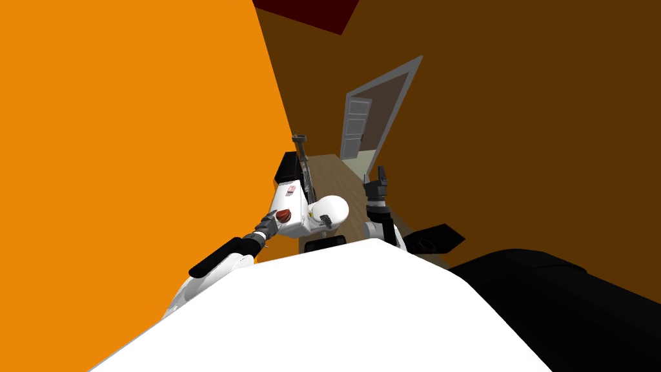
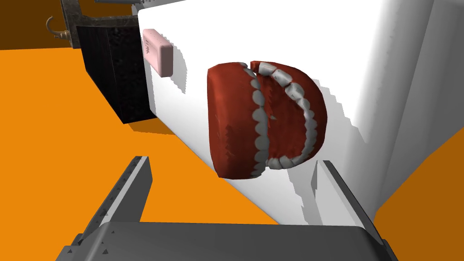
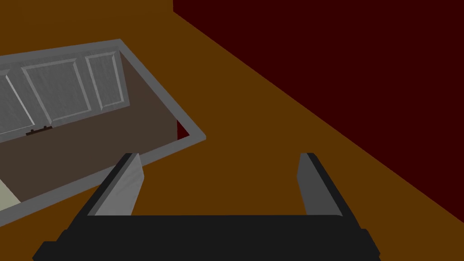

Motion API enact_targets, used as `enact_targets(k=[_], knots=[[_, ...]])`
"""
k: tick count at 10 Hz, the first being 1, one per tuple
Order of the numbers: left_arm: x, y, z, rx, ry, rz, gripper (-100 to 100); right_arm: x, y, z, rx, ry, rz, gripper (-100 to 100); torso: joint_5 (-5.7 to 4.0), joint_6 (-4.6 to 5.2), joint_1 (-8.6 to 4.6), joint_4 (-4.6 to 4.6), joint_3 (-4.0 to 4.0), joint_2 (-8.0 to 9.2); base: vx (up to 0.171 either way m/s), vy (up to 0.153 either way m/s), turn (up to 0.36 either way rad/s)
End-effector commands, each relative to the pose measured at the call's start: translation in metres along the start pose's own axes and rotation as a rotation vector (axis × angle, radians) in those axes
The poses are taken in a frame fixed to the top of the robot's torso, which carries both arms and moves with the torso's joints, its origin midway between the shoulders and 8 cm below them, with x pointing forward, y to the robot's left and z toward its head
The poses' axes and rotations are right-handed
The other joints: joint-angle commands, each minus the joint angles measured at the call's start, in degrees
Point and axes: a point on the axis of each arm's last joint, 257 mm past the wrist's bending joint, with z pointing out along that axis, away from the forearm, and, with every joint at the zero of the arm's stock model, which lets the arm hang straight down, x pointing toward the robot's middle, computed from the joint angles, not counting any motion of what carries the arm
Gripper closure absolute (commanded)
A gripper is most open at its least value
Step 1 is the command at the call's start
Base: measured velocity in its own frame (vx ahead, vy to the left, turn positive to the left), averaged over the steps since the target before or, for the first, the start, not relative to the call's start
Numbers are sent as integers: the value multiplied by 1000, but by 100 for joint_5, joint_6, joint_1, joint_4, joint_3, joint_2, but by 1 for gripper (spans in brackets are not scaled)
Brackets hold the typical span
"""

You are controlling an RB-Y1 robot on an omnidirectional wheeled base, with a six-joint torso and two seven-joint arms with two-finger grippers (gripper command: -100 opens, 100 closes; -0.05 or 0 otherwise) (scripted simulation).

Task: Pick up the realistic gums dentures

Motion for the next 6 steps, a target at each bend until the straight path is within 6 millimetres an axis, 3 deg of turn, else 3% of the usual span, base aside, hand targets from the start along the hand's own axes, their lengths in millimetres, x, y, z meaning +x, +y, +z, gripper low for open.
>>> enact_targets(k=[1,3,4,6], knots=[[-4,-1,7,0,-7,-4,-100,0,0,0,0,0,0,0,0,0,0,0,0,0,-6,-20,-45],[-6,-2,9,0,-8,-4,-100,0,0,0,0,0,0,0,-1,0,-3,0,0,0,-5,-15,-28],[-6,-2,10,0,-9,-5,100,0,0,0,0,0,0,0,-1,-2,0,0,0,0,0,0,0],[-7,-2,10,1,-11,1,100,0,0,0,0,0,0,0,8,-1,2,-3,-2,-2,0,0,0]])
